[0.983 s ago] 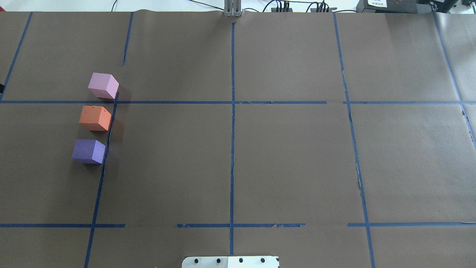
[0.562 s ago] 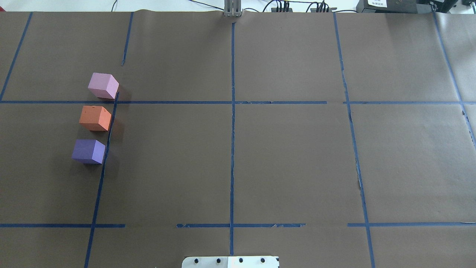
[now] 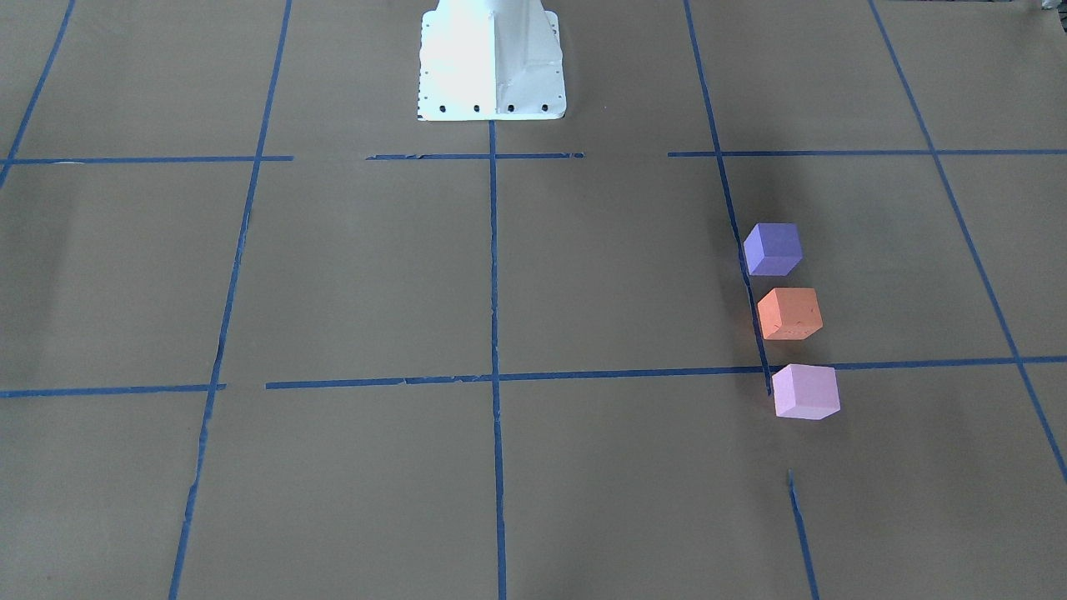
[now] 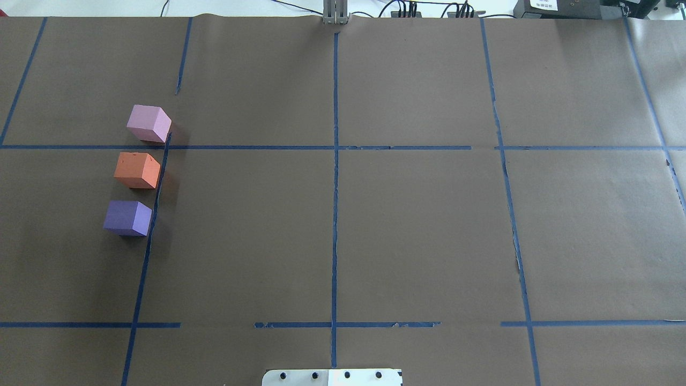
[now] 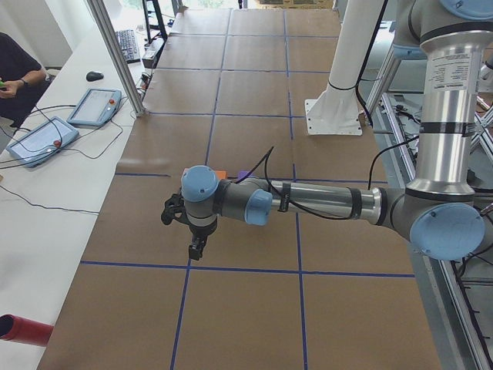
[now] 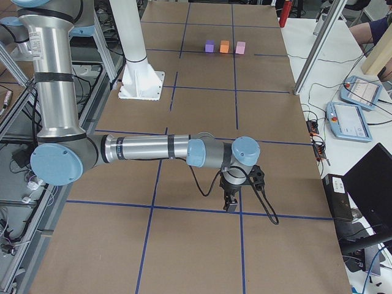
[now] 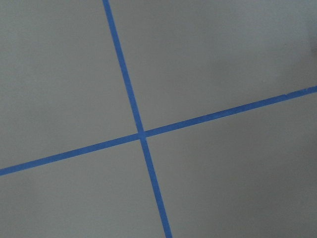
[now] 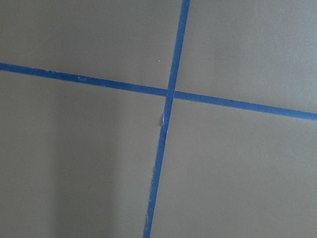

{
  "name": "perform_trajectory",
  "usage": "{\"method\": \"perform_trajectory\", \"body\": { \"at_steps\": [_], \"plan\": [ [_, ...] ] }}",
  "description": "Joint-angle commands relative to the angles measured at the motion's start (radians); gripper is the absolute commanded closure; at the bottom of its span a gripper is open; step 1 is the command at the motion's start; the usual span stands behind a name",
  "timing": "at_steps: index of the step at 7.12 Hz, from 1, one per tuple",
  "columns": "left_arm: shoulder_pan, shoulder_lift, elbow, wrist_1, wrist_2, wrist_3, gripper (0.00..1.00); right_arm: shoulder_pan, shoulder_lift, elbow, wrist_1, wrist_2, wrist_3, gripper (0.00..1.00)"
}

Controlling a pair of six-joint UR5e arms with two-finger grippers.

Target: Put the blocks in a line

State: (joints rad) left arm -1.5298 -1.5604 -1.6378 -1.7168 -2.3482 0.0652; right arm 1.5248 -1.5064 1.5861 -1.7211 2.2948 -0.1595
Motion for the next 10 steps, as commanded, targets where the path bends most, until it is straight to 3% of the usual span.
{"method": "perform_trajectory", "body": {
  "at_steps": [1, 10],
  "plan": [
    [-0.044, 0.005, -0.011, -0.001, -0.005, -0.011, 0.00, 0.000, 0.000, 0.000, 0.000, 0.000, 0.000, 0.00],
    [-0.069, 0.026, -0.022, -0.001, -0.006, -0.058, 0.00, 0.000, 0.000, 0.000, 0.000, 0.000, 0.000, 0.00]
  ]
}}
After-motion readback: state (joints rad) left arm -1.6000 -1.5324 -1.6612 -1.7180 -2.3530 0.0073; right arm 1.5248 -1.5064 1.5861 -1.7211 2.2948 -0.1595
